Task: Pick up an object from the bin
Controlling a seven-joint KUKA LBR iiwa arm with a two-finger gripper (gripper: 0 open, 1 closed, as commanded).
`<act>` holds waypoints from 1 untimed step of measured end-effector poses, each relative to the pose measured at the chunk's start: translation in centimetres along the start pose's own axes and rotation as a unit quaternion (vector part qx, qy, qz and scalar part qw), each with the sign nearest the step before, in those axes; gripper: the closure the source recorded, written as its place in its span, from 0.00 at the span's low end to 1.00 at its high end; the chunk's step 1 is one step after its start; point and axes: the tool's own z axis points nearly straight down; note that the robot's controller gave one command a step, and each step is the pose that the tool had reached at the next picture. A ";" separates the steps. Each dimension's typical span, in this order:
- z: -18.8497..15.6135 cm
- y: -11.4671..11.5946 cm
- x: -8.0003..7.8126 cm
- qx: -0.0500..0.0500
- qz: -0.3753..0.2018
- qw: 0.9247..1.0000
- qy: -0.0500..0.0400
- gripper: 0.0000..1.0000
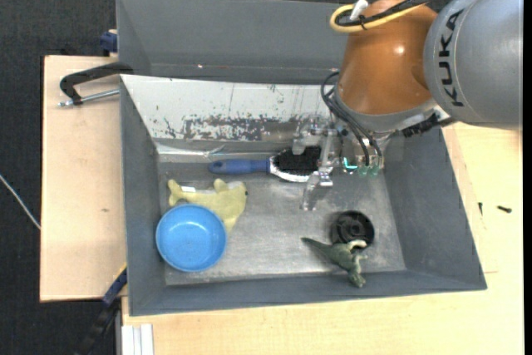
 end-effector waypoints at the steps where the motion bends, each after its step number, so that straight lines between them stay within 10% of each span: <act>1: 11.2 2.0 -3.6 -0.002 0.016 1.000 -0.010 0.00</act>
Offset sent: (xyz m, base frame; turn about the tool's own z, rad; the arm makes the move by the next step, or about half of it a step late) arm 0.0312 0.0171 -0.1129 0.0327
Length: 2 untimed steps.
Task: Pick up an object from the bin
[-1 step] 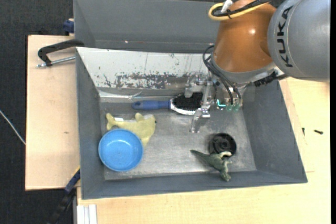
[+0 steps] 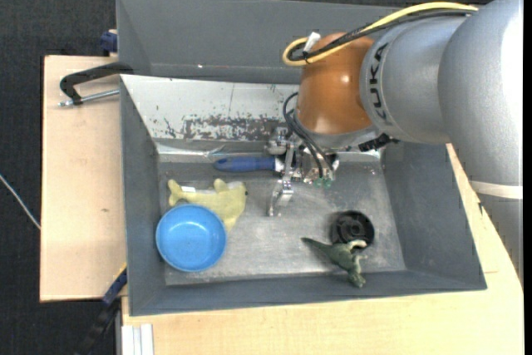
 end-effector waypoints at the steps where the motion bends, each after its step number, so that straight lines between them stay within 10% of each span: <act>1: -3.2 1.6 0.0 0.001 0.016 1.000 0.002 0.00; 2: -3.4 -0.6 -0.1 0.002 0.048 0.999 0.003 0.00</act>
Offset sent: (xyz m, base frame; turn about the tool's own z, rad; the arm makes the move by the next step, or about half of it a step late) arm -0.0018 0.0133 0.0292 0.0346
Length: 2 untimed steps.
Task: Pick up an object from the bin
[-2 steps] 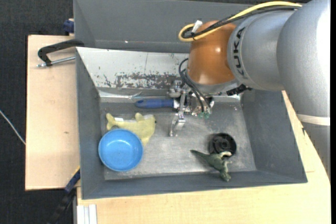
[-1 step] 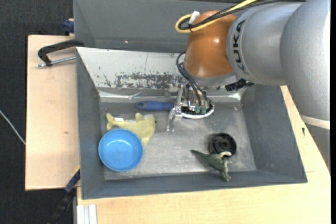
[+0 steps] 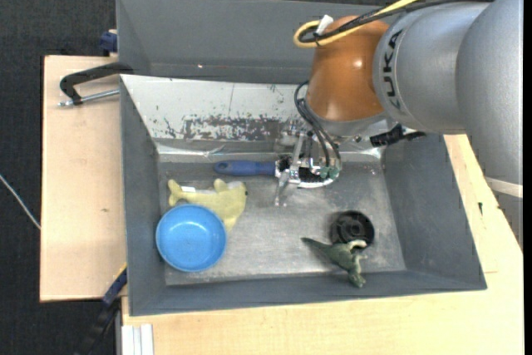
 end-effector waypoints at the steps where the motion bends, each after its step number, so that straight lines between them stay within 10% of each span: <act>1: 3.2 1.6 -0.1 -0.001 0.012 1.000 0.000 0.00; 2: 3.1 1.7 -0.2 0.000 0.011 1.000 0.001 0.00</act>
Offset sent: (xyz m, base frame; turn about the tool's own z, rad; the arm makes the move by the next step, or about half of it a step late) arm 0.0004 0.0138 -0.0350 0.0253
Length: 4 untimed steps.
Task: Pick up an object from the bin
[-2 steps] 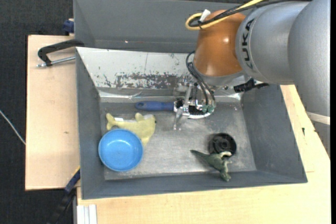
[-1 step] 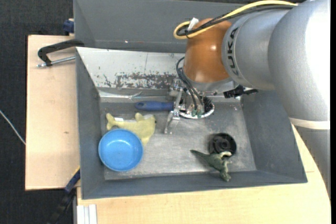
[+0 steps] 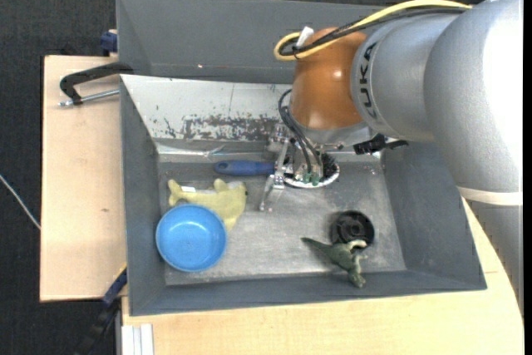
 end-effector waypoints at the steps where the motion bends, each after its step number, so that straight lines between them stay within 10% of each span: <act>1: -0.1 0.0 -0.1 0.000 0.000 1.000 -0.001 1.00; 4: -4.1 0.3 -0.4 0.000 -0.001 1.000 0.000 1.00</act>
Offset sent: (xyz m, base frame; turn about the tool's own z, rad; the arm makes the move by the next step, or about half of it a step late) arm 0.0000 0.0000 0.0000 0.0000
